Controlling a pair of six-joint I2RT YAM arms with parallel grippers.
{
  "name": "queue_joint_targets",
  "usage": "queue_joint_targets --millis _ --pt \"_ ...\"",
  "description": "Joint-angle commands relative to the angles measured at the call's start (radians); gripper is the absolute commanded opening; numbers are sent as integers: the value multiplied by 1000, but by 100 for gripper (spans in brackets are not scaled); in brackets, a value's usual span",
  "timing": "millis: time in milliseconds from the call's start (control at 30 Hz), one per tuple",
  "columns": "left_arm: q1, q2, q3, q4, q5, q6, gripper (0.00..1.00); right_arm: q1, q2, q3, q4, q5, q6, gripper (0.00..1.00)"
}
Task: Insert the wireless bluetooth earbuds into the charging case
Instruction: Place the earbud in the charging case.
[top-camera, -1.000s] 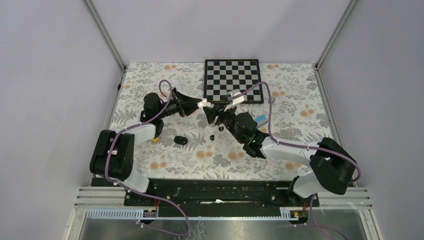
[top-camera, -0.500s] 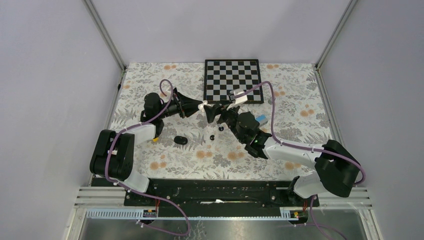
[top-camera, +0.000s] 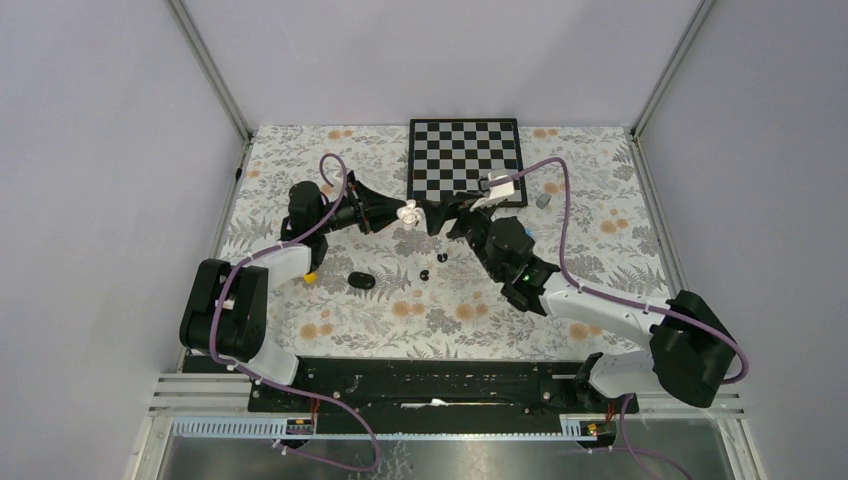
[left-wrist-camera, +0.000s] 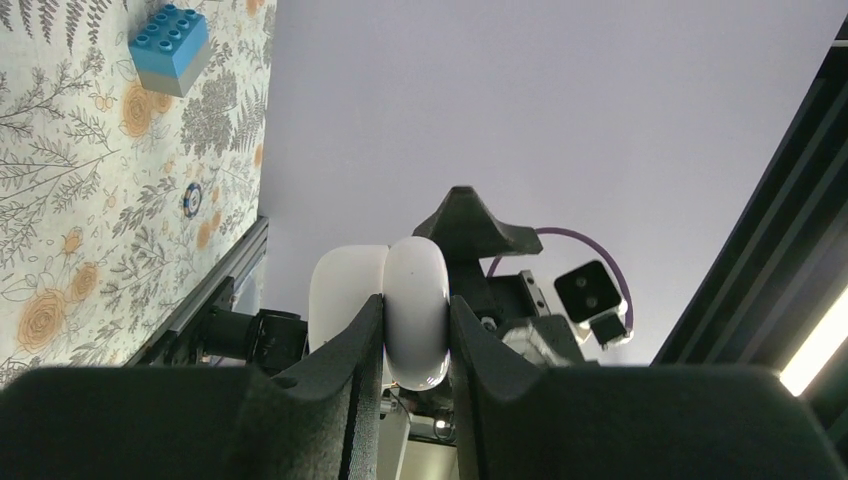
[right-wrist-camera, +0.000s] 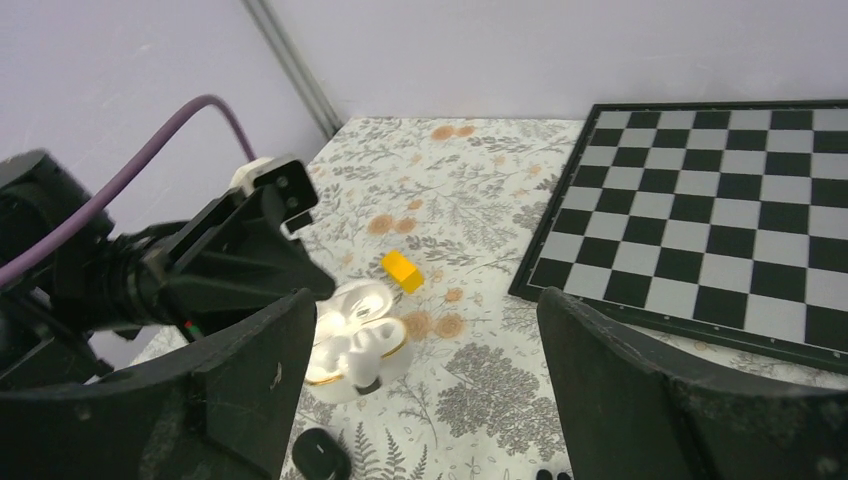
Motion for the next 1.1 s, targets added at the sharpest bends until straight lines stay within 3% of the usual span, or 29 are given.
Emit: queue_joint_targets --millis 0,200,333,500,700,1067 --pt "0 0 41 9 15 39 0 -72 -55 33 -58 -45 116 87" --pt "0 6 37 8 11 36 0 -109 -105 19 -125 -185 158 82" --pt "1 16 35 28 10 22 0 -110 -133 7 -176 -293 164 67" --pt "0 21 41 39 11 10 0 -109 -126 24 -249 -441 193 71" --pt "0 14 35 35 6 13 0 -109 -96 72 -370 -335 389 67" --pt "1 9 33 32 7 14 0 -109 17 125 -320 -397 426 67"
